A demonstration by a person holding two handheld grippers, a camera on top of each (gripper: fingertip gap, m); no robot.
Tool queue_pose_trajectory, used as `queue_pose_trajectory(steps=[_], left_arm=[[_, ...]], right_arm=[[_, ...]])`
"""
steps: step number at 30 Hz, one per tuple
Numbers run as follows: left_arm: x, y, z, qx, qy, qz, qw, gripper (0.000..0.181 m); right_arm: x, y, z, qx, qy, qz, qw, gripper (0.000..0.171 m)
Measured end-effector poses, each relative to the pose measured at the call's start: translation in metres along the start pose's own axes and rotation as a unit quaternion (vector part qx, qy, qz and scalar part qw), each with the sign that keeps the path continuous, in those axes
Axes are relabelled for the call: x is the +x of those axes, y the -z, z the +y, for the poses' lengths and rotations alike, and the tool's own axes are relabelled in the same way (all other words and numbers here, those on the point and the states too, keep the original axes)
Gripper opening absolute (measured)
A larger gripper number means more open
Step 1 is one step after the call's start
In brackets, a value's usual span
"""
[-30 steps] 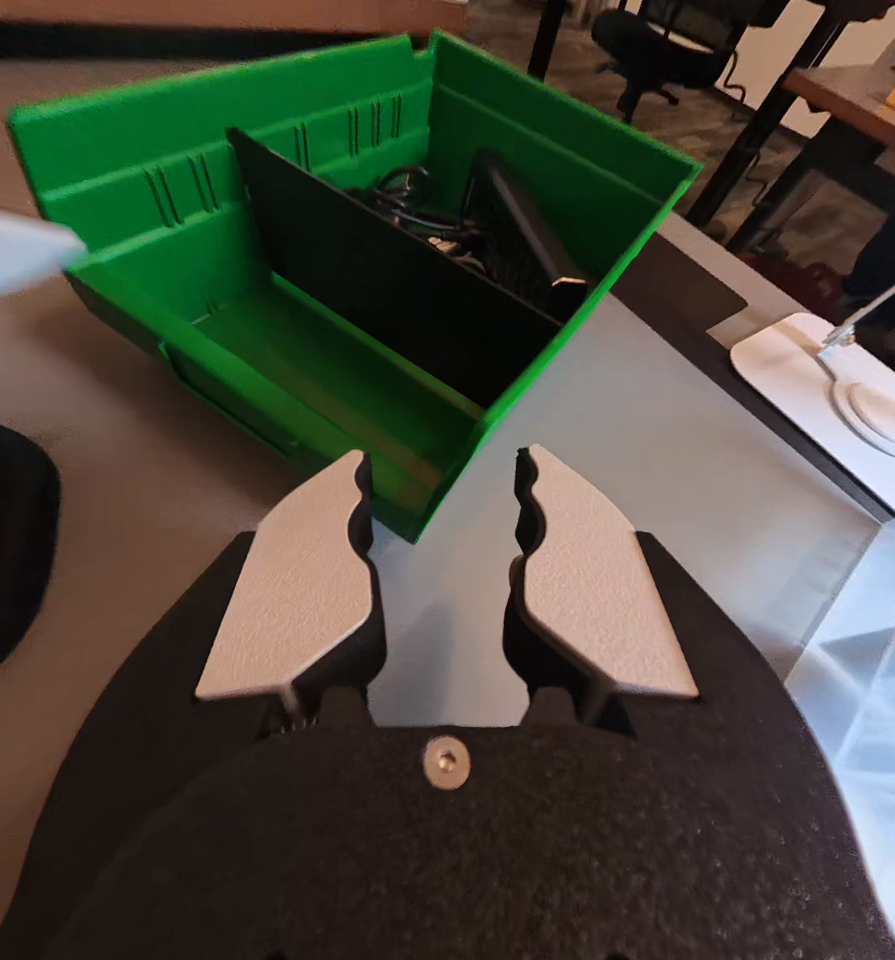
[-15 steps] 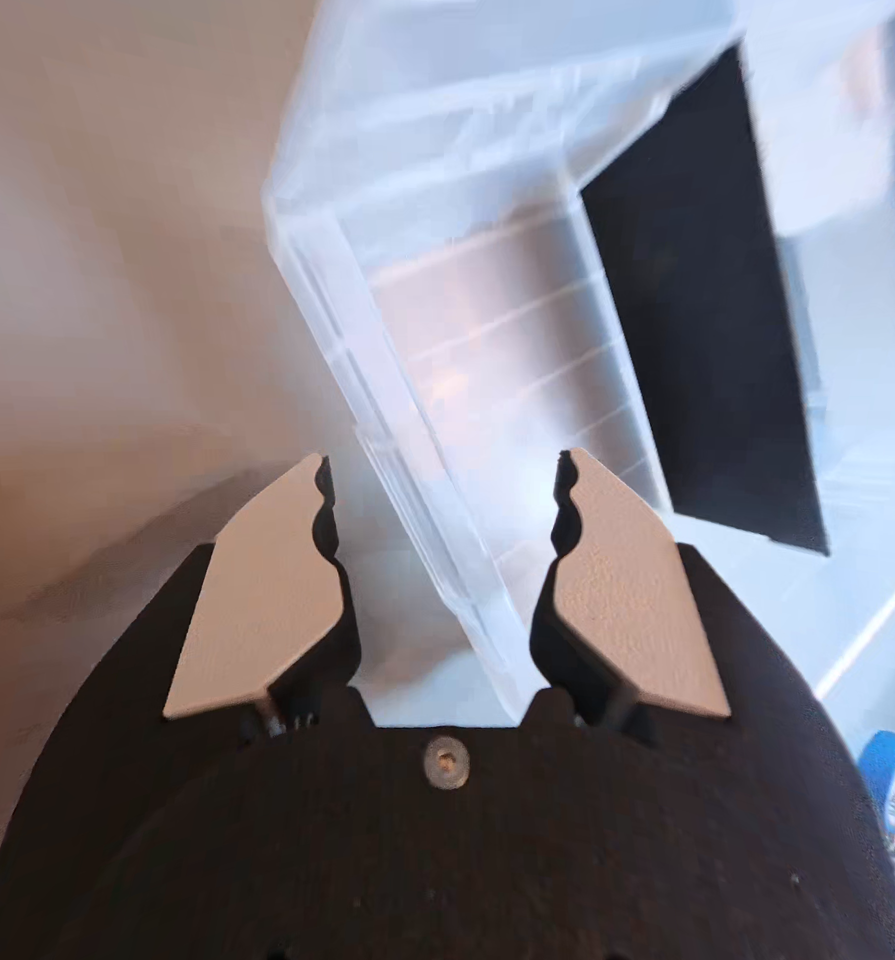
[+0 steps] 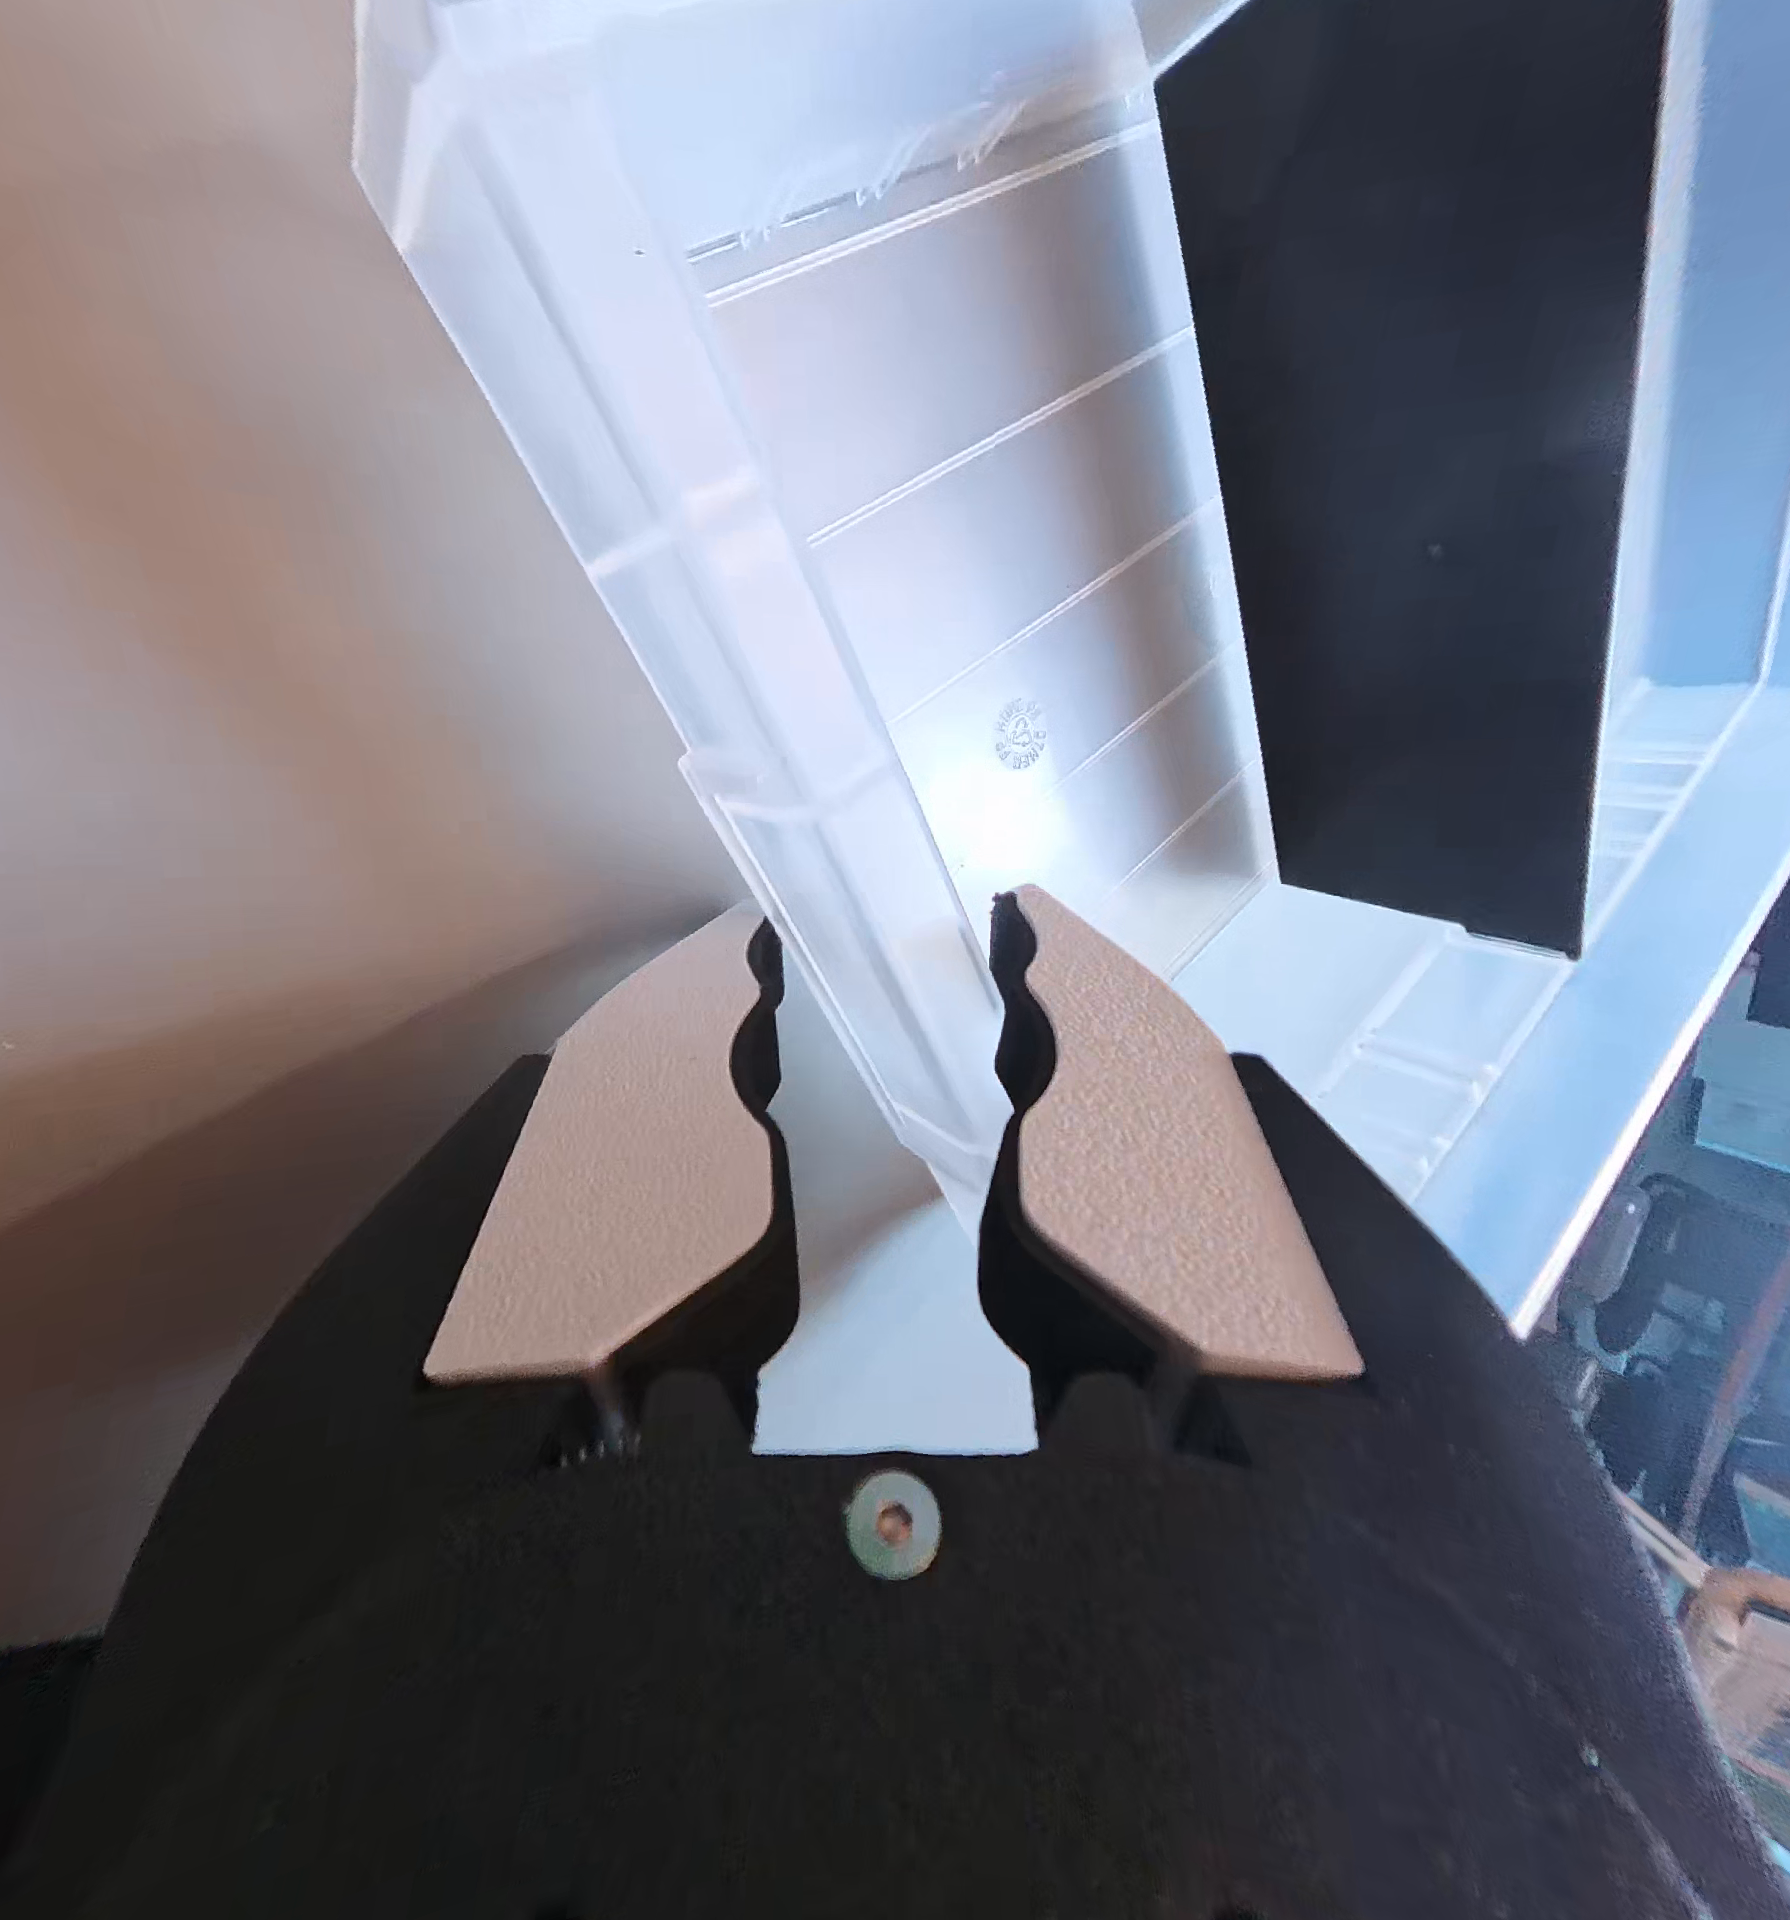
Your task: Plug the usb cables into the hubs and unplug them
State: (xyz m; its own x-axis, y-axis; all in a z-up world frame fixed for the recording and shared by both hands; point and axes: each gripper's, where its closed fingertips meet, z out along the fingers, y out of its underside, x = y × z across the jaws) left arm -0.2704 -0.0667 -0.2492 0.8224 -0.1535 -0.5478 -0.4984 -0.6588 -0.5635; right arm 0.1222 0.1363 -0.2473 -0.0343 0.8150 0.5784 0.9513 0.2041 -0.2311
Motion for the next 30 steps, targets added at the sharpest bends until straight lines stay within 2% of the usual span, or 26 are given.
queue_pose_trajectory(steps=[1,7,11,17,20,22,25,28,30], left_arm=[[-0.001,-0.001,0.0,0.003,-0.001,-0.005,1.0,0.052],[-0.004,-0.004,-0.002,0.013,0.01,-0.015,1.0,0.053],[-0.006,-0.004,-0.003,0.024,-0.001,-0.037,0.999,0.053],[-0.008,-0.004,-0.002,0.028,-0.018,-0.056,0.998,0.052],[-0.008,-0.003,-0.002,0.029,-0.02,-0.059,0.998,0.052],[-0.007,-0.002,-0.002,0.029,-0.023,-0.061,0.997,0.052],[-0.007,-0.002,-0.002,0.029,-0.023,-0.062,0.997,0.052],[-0.007,-0.001,-0.002,0.029,-0.023,-0.063,0.997,0.052],[-0.007,-0.001,-0.002,0.03,-0.024,-0.064,0.997,0.052]], right_arm=[[0.001,0.0,0.003,-0.006,-0.004,0.001,1.0,0.039],[0.002,-0.002,0.001,-0.059,-0.057,0.017,0.996,0.038],[0.011,-0.01,-0.009,-0.041,-0.059,0.036,0.997,0.038],[0.014,-0.01,-0.014,0.002,-0.033,0.002,0.999,0.047],[0.014,-0.014,-0.016,0.007,-0.042,-0.029,0.999,0.044],[0.021,-0.015,-0.01,-0.029,-0.069,-0.008,0.997,0.036],[0.026,-0.019,-0.012,-0.035,-0.094,0.004,0.995,0.036],[0.031,-0.022,-0.012,-0.023,-0.083,0.036,0.996,0.037],[0.032,-0.013,-0.02,0.013,-0.095,0.047,0.994,0.038]])
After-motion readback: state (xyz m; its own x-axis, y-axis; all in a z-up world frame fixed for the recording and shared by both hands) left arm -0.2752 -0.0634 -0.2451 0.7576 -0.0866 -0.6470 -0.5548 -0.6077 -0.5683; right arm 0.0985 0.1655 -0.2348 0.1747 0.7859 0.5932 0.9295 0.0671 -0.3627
